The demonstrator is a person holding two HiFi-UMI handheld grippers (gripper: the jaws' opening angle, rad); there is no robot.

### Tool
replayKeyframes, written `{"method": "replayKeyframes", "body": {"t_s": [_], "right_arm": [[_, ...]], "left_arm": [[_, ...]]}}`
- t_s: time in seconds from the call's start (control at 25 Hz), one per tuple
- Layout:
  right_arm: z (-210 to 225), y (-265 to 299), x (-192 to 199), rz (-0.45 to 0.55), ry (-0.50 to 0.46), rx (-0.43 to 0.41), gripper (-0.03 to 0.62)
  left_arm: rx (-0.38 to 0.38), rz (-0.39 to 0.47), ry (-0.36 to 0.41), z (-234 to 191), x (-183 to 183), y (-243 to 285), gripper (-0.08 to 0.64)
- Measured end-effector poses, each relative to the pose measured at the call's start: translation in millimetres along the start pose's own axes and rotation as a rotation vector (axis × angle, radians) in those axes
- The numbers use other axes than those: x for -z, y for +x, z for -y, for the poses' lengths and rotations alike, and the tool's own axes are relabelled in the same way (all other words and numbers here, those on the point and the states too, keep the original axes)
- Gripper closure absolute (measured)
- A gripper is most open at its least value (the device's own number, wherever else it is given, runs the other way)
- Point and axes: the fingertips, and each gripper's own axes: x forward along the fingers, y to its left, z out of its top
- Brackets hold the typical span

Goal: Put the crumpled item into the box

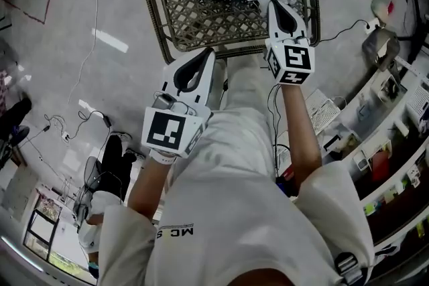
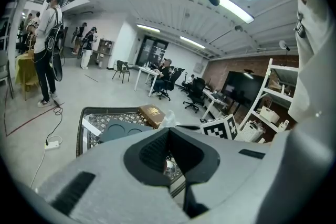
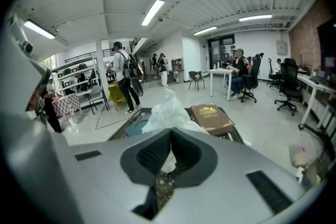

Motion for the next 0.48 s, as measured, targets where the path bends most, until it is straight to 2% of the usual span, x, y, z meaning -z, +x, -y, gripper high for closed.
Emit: {"method": "replayKeyframes", "body": {"t_s": [0.16, 0.48], "right_arm": [[13.4, 30.2, 30.1, -0.055, -0.027, 0.028, 0.574], [37.5, 69.4, 68.1, -0.131, 0.041, 0.071, 0.574]], "left_arm": [[-0.012, 0.004, 0.001, -4.0, -2.1, -2.4, 0.540], [-0.022, 0.011, -0.002, -7.9, -4.8, -11.6, 0.538]]}}
